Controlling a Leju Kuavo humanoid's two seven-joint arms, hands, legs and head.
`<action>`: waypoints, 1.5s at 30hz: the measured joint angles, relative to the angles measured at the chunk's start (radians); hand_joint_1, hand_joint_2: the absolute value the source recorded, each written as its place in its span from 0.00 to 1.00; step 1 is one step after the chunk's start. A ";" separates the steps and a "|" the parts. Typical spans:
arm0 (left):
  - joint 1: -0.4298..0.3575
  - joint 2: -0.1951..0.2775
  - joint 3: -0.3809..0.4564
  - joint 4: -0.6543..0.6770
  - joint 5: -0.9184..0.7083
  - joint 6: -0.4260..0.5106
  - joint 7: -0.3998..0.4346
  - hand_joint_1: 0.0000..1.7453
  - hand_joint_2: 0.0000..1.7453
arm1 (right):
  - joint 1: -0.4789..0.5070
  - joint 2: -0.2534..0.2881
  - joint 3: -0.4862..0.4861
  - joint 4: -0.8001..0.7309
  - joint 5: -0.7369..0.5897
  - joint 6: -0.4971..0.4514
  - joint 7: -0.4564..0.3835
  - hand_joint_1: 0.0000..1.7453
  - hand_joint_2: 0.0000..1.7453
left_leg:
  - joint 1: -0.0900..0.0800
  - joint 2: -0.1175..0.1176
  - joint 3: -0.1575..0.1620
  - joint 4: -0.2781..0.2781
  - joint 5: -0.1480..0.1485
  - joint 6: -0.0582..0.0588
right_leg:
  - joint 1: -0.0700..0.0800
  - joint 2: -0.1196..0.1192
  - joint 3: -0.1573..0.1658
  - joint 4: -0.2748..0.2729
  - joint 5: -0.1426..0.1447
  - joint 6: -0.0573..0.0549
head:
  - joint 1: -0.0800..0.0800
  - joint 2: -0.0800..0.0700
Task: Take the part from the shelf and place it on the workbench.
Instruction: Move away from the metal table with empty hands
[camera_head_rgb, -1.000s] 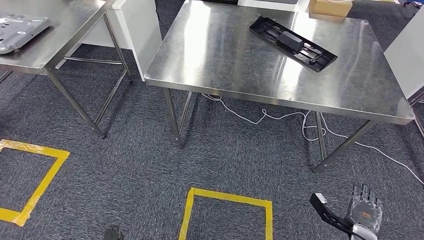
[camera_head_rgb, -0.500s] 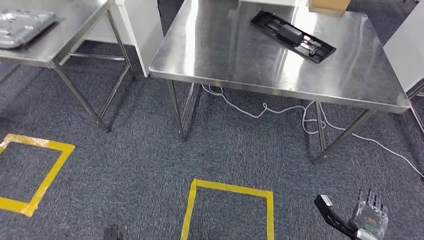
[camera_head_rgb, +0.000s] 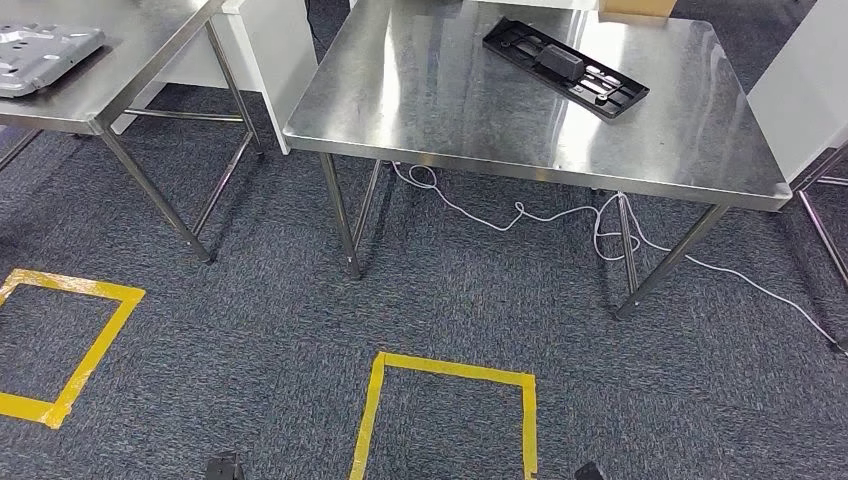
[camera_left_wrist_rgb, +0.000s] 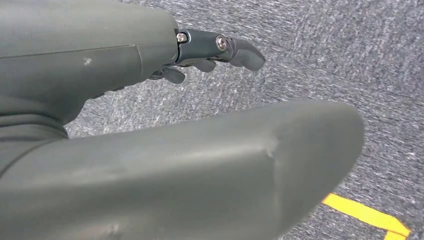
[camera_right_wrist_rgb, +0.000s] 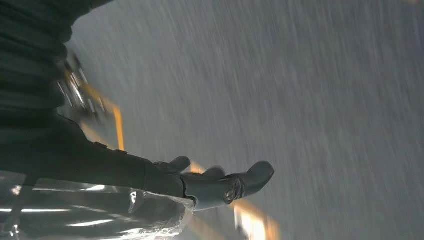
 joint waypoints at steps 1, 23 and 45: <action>-0.001 0.001 0.000 0.000 -0.001 0.000 0.000 0.00 0.00 | 0.002 0.005 -0.006 0.004 -0.007 0.007 0.001 0.00 1.00 | -0.001 0.000 0.001 -0.002 -0.001 0.001 | 0.003 0.000 -0.001 0.001 0.001 0.002 | 0.000 0.000; 0.012 -0.001 -0.003 0.000 -0.066 0.052 0.043 0.00 0.00 | 0.036 0.137 -0.041 0.093 0.123 0.232 0.166 0.00 1.00 | 0.021 0.012 -0.174 0.193 -0.039 -0.045 | -0.019 0.002 0.053 -0.030 -0.031 -0.018 | -0.011 0.000; 0.025 -0.029 -0.129 0.008 -0.224 -0.086 0.298 0.00 0.00 | 0.036 0.151 -0.060 0.098 0.106 0.270 0.210 0.00 1.00 | -0.017 0.015 -0.009 -0.029 0.026 -0.001 | 0.002 0.000 0.011 -0.017 -0.006 0.004 | -0.010 0.000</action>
